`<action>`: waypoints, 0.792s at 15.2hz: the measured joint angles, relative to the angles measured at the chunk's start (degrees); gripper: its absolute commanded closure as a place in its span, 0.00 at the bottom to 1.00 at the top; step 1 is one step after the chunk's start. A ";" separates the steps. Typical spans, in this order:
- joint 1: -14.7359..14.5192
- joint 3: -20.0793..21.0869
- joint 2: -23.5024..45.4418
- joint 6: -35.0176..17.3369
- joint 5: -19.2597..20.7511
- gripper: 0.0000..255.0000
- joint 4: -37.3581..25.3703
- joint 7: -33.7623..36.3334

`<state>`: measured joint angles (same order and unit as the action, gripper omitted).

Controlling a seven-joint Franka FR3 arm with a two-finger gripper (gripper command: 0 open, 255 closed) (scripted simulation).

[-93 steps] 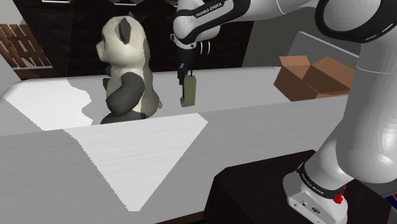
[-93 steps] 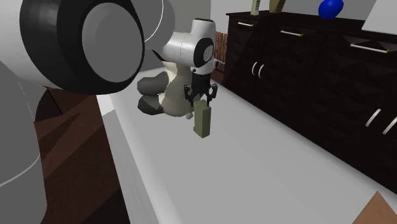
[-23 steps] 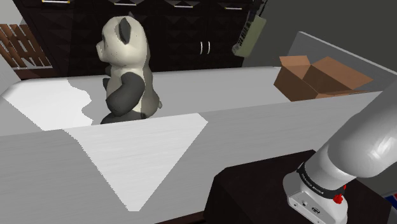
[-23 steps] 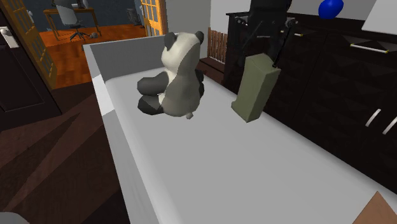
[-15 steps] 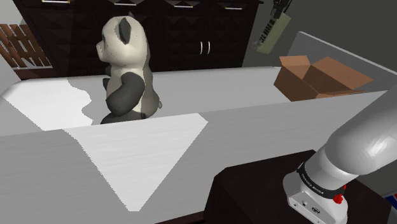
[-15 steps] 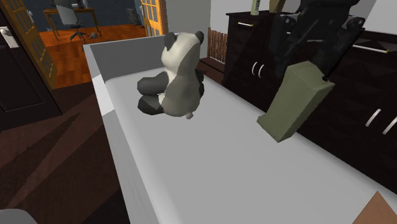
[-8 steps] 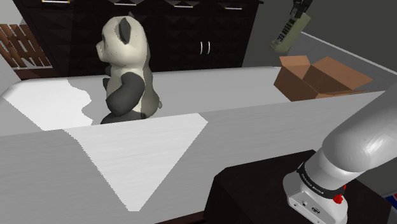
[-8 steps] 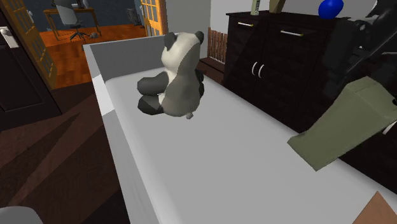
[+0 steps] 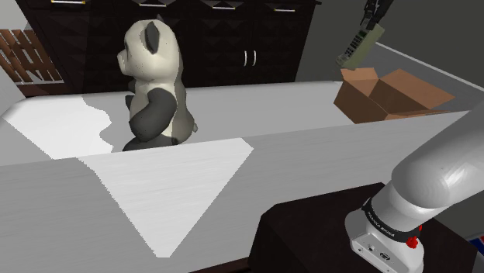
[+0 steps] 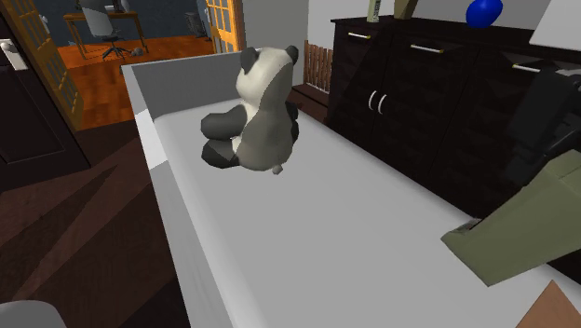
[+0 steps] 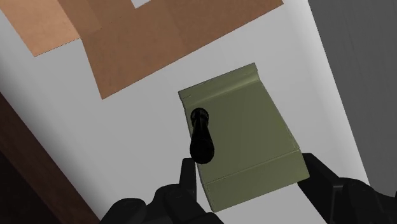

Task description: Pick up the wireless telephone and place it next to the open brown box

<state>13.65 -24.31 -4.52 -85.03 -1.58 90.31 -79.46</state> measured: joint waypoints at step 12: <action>-0.06 0.31 -2.41 -9.61 0.95 1.00 11.80 0.28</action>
<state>13.59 -24.00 -6.93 -94.64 -0.63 102.11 -79.18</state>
